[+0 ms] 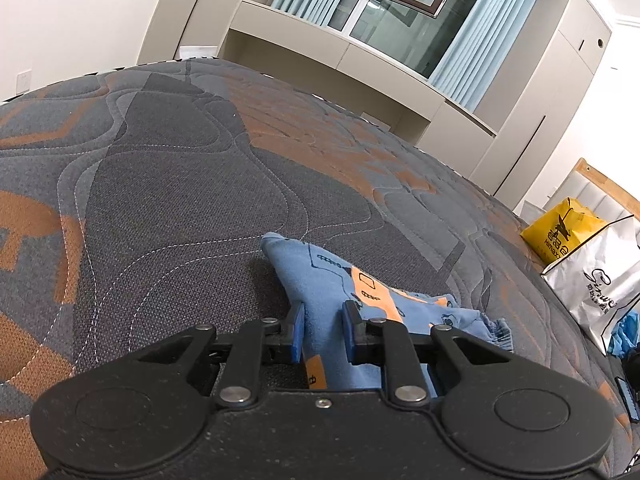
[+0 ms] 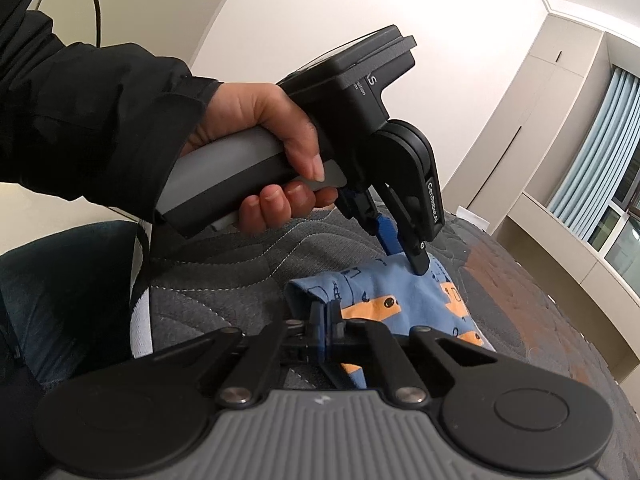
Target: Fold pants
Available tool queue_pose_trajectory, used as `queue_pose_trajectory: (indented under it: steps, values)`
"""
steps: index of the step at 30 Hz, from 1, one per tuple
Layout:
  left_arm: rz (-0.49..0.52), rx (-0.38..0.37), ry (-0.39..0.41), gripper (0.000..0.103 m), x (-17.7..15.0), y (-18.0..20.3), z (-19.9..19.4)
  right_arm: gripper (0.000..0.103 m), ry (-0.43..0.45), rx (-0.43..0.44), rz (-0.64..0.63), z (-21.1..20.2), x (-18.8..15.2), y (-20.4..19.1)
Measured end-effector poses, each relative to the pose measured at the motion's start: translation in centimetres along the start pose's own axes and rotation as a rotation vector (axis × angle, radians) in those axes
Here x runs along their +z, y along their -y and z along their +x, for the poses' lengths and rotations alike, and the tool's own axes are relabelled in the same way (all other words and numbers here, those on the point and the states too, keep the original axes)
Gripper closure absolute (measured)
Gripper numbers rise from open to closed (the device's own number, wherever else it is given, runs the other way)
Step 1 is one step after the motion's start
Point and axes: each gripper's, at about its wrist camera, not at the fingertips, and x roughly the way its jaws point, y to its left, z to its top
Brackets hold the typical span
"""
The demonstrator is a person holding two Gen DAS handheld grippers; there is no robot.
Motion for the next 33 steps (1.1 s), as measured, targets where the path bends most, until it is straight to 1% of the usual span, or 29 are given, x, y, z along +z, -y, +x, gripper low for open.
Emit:
queue_pose_trajectory:
  steps: [4,8,11,13,14,15,16,17,18,19,20,21,22,23,25,26,27,29,31,32,33]
  values:
    - [-0.004,-0.004,-0.004,0.082,0.1,-0.1,0.0,0.103,-0.005,0.007,-0.011,-0.2,-0.3,-0.4]
    - [-0.005,-0.004,-0.002,0.082,0.1,-0.1,0.0,0.103,0.001,0.007,0.011,-0.8,-0.5,0.0]
    - [-0.002,-0.003,-0.004,0.079,0.1,-0.1,0.0,0.102,-0.015,0.007,0.02,-1.0,-0.6,0.1]
    - [-0.005,-0.002,0.001,0.076,0.0,-0.2,-0.4,0.094,-0.016,-0.004,0.045,-1.1,-0.9,0.4]
    - [-0.001,0.006,0.011,0.071,0.0,-0.2,-0.8,0.089,-0.018,0.0,0.059,-1.4,-1.0,0.8]
    - [0.01,0.014,0.021,0.063,-0.1,-0.1,-1.1,0.075,-0.011,-0.006,0.069,-1.9,-1.2,1.4]
    - [0.027,0.02,0.032,0.059,-0.1,0.1,-1.5,0.064,-0.002,-0.037,0.082,-2.4,-1.3,2.1]
    - [0.05,0.028,0.048,0.052,-0.1,0.5,-1.8,0.04,0.008,-0.087,0.102,-3.1,-1.5,3.2]
    - [0.078,0.039,0.066,0.043,-0.1,0.9,-2.1,0.028,0.015,-0.132,0.119,-3.5,-1.7,4.2]
    - [0.103,0.048,0.084,0.038,-0.2,1.3,-2.3,0.027,0.015,-0.19,0.144,-3.9,-2.0,5.5]
    - [0.131,0.059,0.104,0.027,-0.3,1.9,-2.4,0.024,0.008,-0.23,0.17,-3.9,-2.2,6.7]
    - [0.156,0.073,0.117,0.02,-0.4,2.4,-2.4,0.021,-0.001,-0.267,0.203,-3.7,-2.4,7.7]
    - [0.186,0.086,0.126,0.019,-0.6,3.1,-2.3,0.013,-0.012,-0.319,0.259,-3.2,-2.7,9.0]
    - [0.225,0.092,0.126,0.018,-0.9,3.9,-2.1,0.012,-0.019,-0.344,0.312,-2.7,-2.9,9.9]
    - [0.327,0.11,0.115,0.015,-1.7,5.4,-1.4,0.01,-0.023,-0.34,0.4,-1.6,-3.1,11.1]
    - [0.379,0.135,0.106,0.014,-2.2,6.0,-1.1,0.006,-0.034,-0.339,0.419,-1.0,-3.3,11.2]
    - [0.433,0.17,0.094,0.014,-2.7,6.6,-0.6,0.004,-0.056,-0.351,0.421,-0.3,-3.5,11.1]
    - [0.527,0.233,0.066,0.014,-3.7,7.0,0.2,0.004,-0.127,-0.395,0.376,1.1,-4.1,10.5]
    - [0.599,0.293,0.053,0.012,-4.6,6.8,0.8,0.002,-0.23,-0.454,0.303,2.6,-5.1,9.8]
    - [0.603,0.292,0.056,0.01,-4.7,6.3,0.7,0.001,-0.258,-0.476,0.284,2.8,-5.8,9.6]
    - [0.585,0.286,0.056,0.008,-4.7,5.8,0.6,0.001,-0.235,-0.47,0.308,2.4,-6.2,9.7]
